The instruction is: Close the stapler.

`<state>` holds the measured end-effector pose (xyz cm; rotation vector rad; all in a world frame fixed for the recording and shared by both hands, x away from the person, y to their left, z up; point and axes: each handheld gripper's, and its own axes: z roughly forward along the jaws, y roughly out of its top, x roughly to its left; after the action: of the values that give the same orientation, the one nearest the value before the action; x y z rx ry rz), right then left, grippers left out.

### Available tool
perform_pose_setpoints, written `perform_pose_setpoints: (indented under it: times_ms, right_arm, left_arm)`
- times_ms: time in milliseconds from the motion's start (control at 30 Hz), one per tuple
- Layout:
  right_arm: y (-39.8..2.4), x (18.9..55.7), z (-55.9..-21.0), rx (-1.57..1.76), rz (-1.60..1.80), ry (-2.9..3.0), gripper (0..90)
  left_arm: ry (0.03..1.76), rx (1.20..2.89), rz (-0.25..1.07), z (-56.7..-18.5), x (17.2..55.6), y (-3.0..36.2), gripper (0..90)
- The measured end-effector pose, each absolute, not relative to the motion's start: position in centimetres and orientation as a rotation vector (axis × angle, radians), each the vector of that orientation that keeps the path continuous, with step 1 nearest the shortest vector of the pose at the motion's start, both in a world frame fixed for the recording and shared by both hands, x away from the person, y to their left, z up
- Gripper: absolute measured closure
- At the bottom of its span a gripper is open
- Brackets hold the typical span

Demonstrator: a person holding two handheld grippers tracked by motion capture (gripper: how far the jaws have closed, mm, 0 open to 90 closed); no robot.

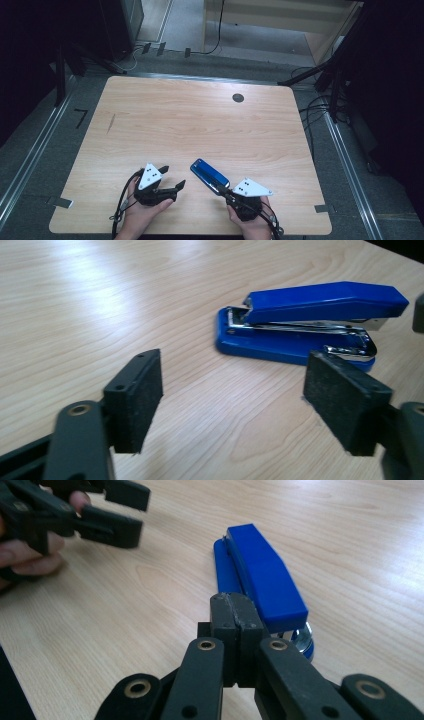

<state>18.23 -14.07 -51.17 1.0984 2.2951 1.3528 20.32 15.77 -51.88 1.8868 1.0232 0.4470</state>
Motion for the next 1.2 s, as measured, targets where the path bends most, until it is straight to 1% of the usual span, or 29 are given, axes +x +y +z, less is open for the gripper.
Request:
perform_pose_setpoints:
  times_ms: [233, 400, 567, 700, 867, 1033, 1200]
  right_arm:
    - [-13.9, 18.2, -52.1, 1.122, 1.319, 2.299, 90.0]
    - [-13.8, 18.2, -52.5, 1.14, 1.303, 2.294, 90.0]
    - [-13.8, 18.2, -52.7, 1.15, 1.286, 2.281, 90.0]
    - [-13.9, 18.2, -52.8, 1.159, 1.281, 2.271, 90.0]
    - [-13.8, 18.2, -52.8, 1.149, 1.267, 2.27, 90.0]
    - [-13.6, 18.2, -52.9, 1.15, 1.261, 2.266, 90.0]
    - [-13.7, 18.3, -53.0, 1.148, 1.252, 2.263, 90.0]
  left_arm:
    - [1.094, 1.844, 0.508, -51.4, 19.3, 18.0, 11.8]
    - [1.087, 1.824, 0.508, -51.1, 18.5, 20.3, 3.7]
    - [1.119, 1.802, 0.508, -51.3, 18.1, 23.2, 3.2]
    - [1.19, 1.797, 0.558, -51.5, 17.5, 26.2, 3.2]
    - [1.27, 1.729, 0.602, -51.5, 16.9, 29.6, 3.2]
    - [1.319, 1.699, 0.658, -51.4, 17.1, 31.3, 3.2]
    - [1.346, 1.706, 0.656, -51.9, 17.8, 31.6, 3.2]
